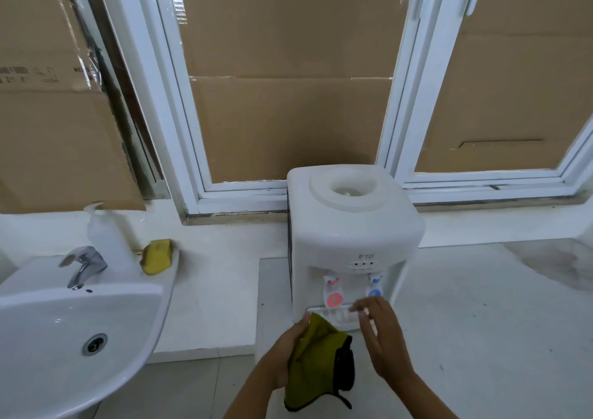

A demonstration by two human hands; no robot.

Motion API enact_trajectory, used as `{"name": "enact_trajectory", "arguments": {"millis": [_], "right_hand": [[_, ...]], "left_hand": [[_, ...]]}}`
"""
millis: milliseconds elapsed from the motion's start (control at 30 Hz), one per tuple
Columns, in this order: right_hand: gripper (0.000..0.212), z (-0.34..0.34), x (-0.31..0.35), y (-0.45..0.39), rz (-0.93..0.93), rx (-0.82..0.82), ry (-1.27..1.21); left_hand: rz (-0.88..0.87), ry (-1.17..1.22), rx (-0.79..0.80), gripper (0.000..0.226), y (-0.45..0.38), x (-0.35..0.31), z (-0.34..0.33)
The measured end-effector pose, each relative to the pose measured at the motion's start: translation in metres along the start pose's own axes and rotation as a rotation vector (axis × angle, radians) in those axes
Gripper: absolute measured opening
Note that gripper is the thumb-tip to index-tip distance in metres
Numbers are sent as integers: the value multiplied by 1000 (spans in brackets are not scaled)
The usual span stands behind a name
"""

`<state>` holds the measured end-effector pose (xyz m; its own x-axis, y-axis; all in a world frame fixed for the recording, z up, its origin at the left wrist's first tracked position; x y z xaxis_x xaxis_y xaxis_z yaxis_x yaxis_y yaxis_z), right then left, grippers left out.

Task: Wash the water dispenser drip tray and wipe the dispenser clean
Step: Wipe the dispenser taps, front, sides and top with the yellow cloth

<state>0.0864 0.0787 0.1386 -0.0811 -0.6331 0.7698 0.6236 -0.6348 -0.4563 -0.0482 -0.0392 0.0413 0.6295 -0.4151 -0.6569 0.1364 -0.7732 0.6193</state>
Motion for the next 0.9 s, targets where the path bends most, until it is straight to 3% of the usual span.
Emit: {"name": "enact_trajectory", "arguments": {"millis": [100,167,233,300,433,600,800,900], "right_hand": [[66,10,-66,27,-626,14,-209],[71,9,-99,46,-1098,173,-320],[77,14,-106,60,-1311,371,-364],[84,19,-103,58,-1401,386,-475],[62,42,-81,45,-1294,257,-957],[36,80,-114,38,-1060,267,-843],[50,112,-138,26,-921,335,-748],[46,127,-146,14,-898,303,-756]], "left_hand": [[-14,-6,87,69,-6,1,-24],[-5,-86,88,73,-14,3,-38],[18,-114,83,69,-23,7,-55],[28,-55,53,57,-32,10,-74],[-37,44,24,49,-52,13,-113],[-83,28,-107,48,-79,17,-143],[-161,-97,-286,40,-93,10,-176],[-184,-97,-249,38,-99,2,-192]]}}
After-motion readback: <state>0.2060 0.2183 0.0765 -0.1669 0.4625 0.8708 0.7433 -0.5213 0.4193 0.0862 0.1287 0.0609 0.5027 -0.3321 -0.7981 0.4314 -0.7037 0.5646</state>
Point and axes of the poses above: each hand's wrist, its own y-axis away from the middle knuckle, its own z-axis out of the back of the hand, x = y × z, the point moved 6 cm from there along -y, towards the middle knuckle, and after that the axes turned 4 degrees about -y, right-handed, at the moved point
